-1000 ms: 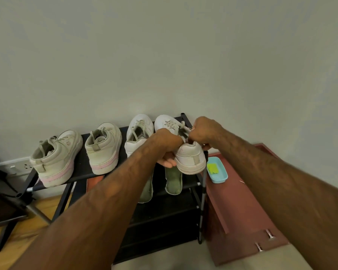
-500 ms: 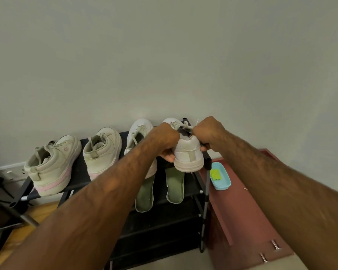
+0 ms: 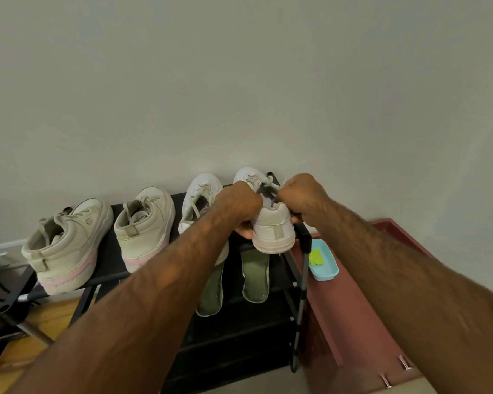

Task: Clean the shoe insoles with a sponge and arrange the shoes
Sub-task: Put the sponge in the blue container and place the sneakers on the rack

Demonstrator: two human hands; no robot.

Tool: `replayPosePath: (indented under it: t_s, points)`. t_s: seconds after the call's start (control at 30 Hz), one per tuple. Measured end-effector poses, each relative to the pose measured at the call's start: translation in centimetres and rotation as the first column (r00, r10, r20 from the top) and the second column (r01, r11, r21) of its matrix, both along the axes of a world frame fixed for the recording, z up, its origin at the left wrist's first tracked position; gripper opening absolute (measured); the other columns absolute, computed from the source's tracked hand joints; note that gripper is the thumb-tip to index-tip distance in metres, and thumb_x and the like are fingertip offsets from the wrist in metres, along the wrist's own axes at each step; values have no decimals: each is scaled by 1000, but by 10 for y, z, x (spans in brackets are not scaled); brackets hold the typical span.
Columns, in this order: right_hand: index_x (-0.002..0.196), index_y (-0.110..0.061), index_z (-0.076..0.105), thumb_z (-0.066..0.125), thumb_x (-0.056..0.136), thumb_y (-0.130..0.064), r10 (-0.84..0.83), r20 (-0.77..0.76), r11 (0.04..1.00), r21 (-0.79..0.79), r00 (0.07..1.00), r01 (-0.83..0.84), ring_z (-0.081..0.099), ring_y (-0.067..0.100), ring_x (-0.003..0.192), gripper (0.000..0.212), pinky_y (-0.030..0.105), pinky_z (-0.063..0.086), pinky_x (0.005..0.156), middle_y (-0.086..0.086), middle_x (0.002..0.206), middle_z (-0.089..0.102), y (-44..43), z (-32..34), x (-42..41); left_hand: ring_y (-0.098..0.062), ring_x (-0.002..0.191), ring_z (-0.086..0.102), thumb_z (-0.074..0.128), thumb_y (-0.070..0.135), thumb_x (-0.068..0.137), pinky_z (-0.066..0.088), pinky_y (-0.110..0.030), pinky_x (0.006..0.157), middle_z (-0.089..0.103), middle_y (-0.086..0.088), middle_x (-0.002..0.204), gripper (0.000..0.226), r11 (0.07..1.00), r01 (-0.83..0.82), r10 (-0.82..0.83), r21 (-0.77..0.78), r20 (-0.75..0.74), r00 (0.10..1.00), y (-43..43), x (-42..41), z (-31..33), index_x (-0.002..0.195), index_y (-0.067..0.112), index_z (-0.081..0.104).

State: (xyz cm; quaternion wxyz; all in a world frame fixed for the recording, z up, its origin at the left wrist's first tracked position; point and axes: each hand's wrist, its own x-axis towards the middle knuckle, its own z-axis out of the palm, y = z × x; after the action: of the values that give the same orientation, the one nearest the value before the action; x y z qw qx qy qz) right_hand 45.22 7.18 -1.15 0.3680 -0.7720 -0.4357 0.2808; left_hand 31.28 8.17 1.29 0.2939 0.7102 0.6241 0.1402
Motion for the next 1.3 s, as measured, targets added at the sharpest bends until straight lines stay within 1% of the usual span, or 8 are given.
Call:
replayPosePath:
  t_s: [0.17,0.3,0.47,0.6,0.73,1.07,1.13,1.3]
  points:
    - [86,-20,71,76,80,-7,121,96,985,115,988,-132,71,25,81,15,39,62,69,7,88,73,-15,16,3,-30,72,73,69,14,91,64,-44,59,64,-10,102,30,969,21,-36,247,58,998,-7,-6,3,117,8,55]
    - [83,-27,80,79,80,-10,165,305,953,196,938,-232,69,11,83,17,35,61,79,-12,82,73,-24,24,6,-24,88,67,71,10,88,61,-43,81,71,-6,99,17,909,86,-75,407,-43,996,-9,-7,5,105,11,71]
    - [98,-27,81,71,91,-27,323,496,934,-30,806,-356,68,20,89,12,40,60,82,-3,96,76,-23,30,-6,-21,90,68,72,14,89,60,-43,82,71,-1,96,7,899,104,-96,426,-39,995,-11,-7,3,90,20,70]
    - [108,-14,77,60,97,-22,388,392,921,-124,834,-370,70,29,96,22,44,62,83,7,108,72,-18,30,-4,-16,88,69,75,23,91,60,-39,83,75,2,94,4,914,151,-151,376,-30,988,-6,-12,0,91,20,78]
    - [93,-11,80,85,78,-18,216,165,976,-34,962,-214,76,26,79,17,45,66,69,7,89,77,-15,27,-2,-16,84,69,72,26,94,58,-34,75,73,5,86,12,912,190,-180,364,-62,982,-4,-15,0,95,19,81]
    - [92,-12,75,76,84,-15,41,184,996,76,982,-56,72,23,72,8,41,65,71,4,84,73,-14,15,-7,-14,68,59,65,22,99,60,-38,74,73,-2,82,18,943,201,-194,266,-53,980,-3,-11,3,99,13,81]
    - [91,-12,74,72,87,-13,56,144,992,100,988,-71,71,23,75,5,42,65,70,5,86,72,-20,16,-7,-8,65,58,67,19,96,52,-30,66,70,3,77,15,942,164,-180,292,27,983,-9,-13,1,98,14,81]
    - [93,-20,72,66,88,-13,84,70,978,183,994,-95,68,22,87,11,46,63,80,0,92,71,-49,25,2,-19,88,64,63,21,94,55,-35,74,61,-5,109,14,846,136,-143,515,-26,989,-41,-6,10,105,22,72]
